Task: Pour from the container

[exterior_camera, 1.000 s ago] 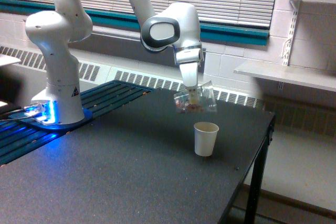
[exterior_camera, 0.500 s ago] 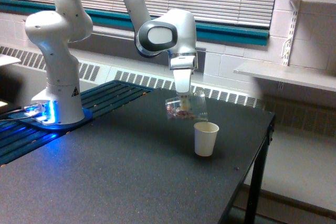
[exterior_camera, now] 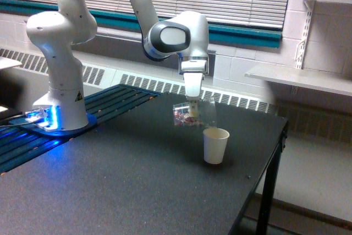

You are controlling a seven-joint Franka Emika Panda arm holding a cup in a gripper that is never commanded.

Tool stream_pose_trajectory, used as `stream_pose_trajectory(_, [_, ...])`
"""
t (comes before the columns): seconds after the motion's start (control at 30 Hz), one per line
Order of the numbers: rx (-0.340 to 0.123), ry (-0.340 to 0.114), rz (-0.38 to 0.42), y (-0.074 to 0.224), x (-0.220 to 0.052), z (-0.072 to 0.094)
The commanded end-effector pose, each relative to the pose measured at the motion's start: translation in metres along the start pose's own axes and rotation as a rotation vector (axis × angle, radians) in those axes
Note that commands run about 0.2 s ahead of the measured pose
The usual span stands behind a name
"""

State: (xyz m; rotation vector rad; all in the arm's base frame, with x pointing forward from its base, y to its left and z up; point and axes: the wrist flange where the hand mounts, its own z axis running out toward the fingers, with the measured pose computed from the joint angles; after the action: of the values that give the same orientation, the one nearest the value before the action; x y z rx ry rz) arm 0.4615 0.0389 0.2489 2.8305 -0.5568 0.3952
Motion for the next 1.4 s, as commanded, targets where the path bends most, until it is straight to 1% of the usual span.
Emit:
stream_pose_trajectory(0.03, [-0.028,0.006,-0.025,-0.014,-0.003,-0.002])
stream_pose_trajectory(0.23, [-0.071,0.001,-0.042,-0.016,-0.006,0.003])
stream_pose_trajectory(0.6, [-0.126,0.003,-0.038,-0.012,-0.001,0.006])
stream_pose_trajectory(0.8, [-0.139,0.005,-0.055,-0.018,0.002,0.004])
stream_pose_trajectory(0.9, [-0.147,0.014,-0.073,-0.025,0.003,0.001])
stream_pose_trajectory(1.13, [-0.164,0.018,-0.119,-0.04,0.002,0.001])
stream_pose_trajectory(1.4, [-0.188,0.008,-0.164,-0.05,-0.002,0.008])
